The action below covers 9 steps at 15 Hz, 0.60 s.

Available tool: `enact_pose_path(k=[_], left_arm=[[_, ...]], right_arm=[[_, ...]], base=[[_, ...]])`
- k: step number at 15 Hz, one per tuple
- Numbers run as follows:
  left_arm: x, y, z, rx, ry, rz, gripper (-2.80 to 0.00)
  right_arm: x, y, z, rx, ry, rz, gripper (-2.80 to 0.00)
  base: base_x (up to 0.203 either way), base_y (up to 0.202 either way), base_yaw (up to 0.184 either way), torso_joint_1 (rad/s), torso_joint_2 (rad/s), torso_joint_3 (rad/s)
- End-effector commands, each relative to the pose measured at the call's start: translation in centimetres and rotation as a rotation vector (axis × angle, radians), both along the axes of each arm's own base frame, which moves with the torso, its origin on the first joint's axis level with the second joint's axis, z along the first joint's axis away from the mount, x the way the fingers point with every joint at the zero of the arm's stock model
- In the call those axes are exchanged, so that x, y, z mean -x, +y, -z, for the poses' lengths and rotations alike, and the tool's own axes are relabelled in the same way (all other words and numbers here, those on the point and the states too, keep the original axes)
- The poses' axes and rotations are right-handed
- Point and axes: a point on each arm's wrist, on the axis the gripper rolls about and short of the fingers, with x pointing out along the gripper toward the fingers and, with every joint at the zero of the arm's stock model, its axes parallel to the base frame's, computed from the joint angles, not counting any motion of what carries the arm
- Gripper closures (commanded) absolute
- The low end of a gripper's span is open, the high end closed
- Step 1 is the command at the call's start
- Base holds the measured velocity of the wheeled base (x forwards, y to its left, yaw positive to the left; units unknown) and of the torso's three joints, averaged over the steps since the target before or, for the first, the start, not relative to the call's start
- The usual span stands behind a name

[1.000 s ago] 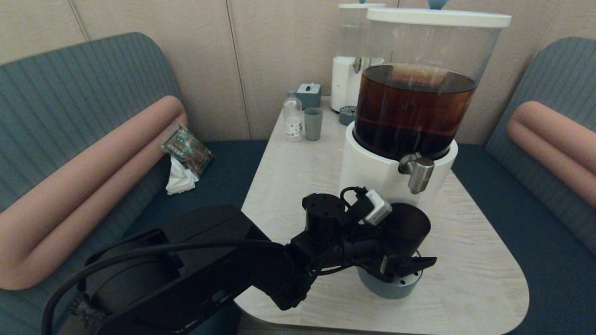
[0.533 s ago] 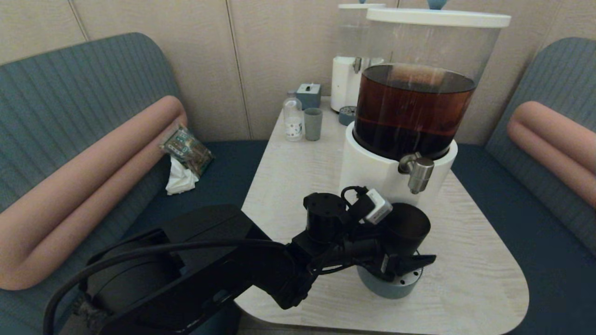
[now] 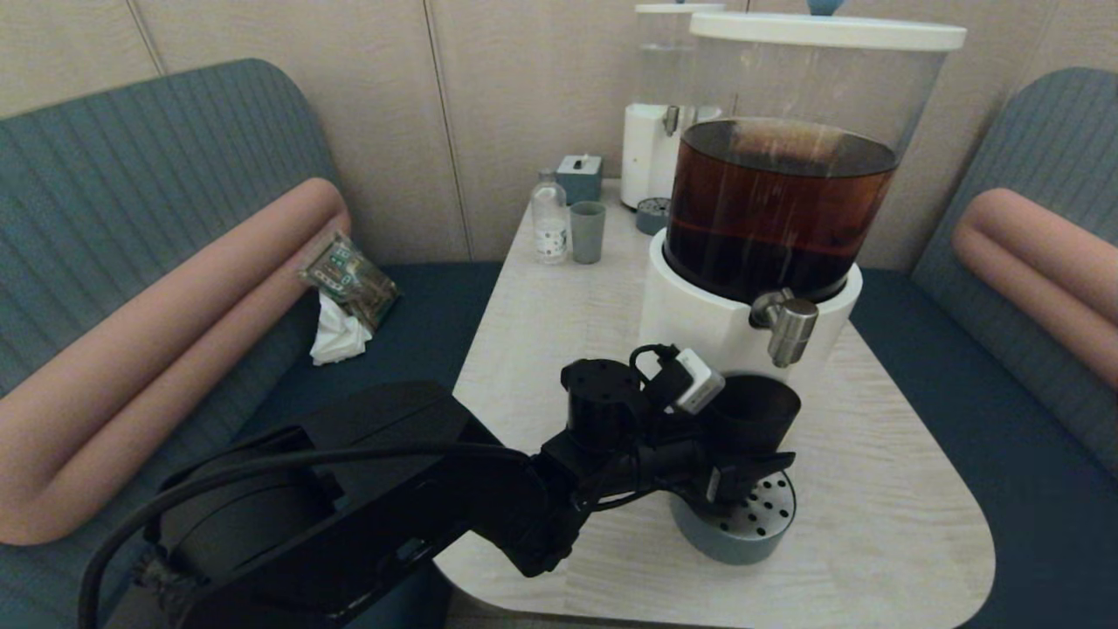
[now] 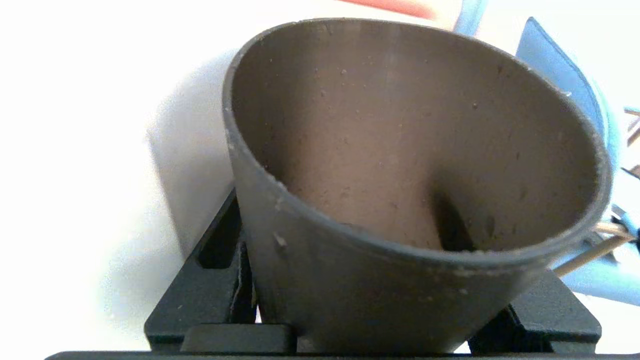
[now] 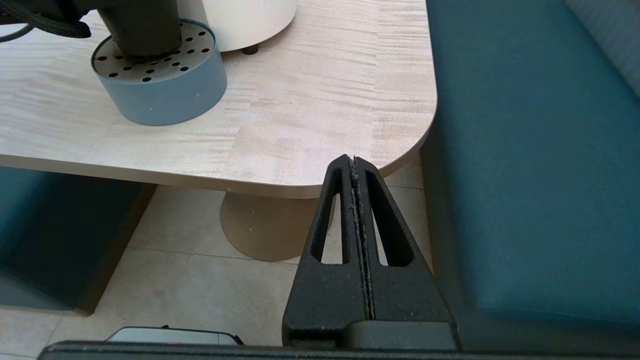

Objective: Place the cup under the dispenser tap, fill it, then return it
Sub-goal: Place the cup next to the water dispenser

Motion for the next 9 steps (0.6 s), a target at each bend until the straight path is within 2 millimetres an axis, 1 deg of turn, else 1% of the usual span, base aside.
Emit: enact_pose_path(k=[1, 2, 6, 9], left_arm=[[0.6, 0.5, 0.1, -0.016, 0.014, 0.002, 0.0], [1.1, 0.9, 0.2, -0.029, 0.027, 0.001, 0.0], [3.1, 2.9, -0.7, -0.058, 0.058, -0.011, 0.0], [4.5, 4.6, -1.8, -0.061, 0.067, -0.053, 0.0]], right_arm=[[0.0, 0.0, 0.0, -0.001, 0.002, -0.001, 0.0], [0.0, 0.0, 0.0, -0.001, 0.002, -0.001, 0.0], [0.0, 0.0, 0.0, -0.001, 0.001, -0.001, 0.0], [0.0, 0.0, 0.0, -0.001, 0.002, -0.001, 0.0]], base=[[0.0, 0.0, 0.0, 0.0, 0.0, 0.0], [0.0, 0.0, 0.0, 0.0, 0.0, 0.0], [0.0, 0.0, 0.0, 0.0, 0.0, 0.0], [0.0, 0.0, 0.0, 0.0, 0.0, 0.0]])
